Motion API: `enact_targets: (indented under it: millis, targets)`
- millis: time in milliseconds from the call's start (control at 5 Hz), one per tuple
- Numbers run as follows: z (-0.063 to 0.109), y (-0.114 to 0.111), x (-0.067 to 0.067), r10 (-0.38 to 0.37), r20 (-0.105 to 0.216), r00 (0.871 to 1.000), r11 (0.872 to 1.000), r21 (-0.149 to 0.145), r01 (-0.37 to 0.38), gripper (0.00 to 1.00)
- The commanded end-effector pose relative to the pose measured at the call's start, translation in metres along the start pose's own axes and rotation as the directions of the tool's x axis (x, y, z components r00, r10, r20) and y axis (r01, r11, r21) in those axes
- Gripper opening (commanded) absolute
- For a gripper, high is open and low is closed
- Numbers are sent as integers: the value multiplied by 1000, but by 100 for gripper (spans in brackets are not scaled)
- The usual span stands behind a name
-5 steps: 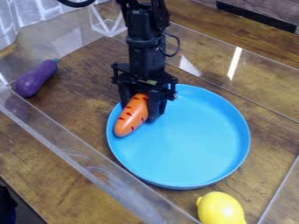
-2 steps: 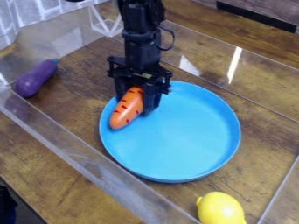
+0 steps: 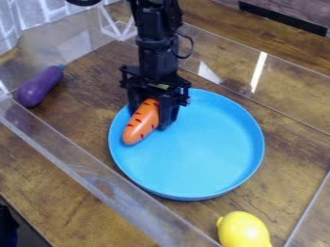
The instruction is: Remove the carrot from the blue tray and put it on the table
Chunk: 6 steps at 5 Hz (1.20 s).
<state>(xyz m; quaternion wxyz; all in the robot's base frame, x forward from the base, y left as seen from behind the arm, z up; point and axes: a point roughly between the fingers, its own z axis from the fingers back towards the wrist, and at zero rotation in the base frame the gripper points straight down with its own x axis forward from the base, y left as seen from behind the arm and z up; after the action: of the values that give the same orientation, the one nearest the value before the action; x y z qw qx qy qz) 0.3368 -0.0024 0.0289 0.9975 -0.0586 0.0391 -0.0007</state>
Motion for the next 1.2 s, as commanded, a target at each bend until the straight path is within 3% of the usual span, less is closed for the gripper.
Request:
enact_targets:
  millis: [0,1000]
  targets:
    - [18,-1,7,-5,61,998,1000,-2,5,0]
    - [28,-18,-2,-54,74,996,998,-16,55,0]
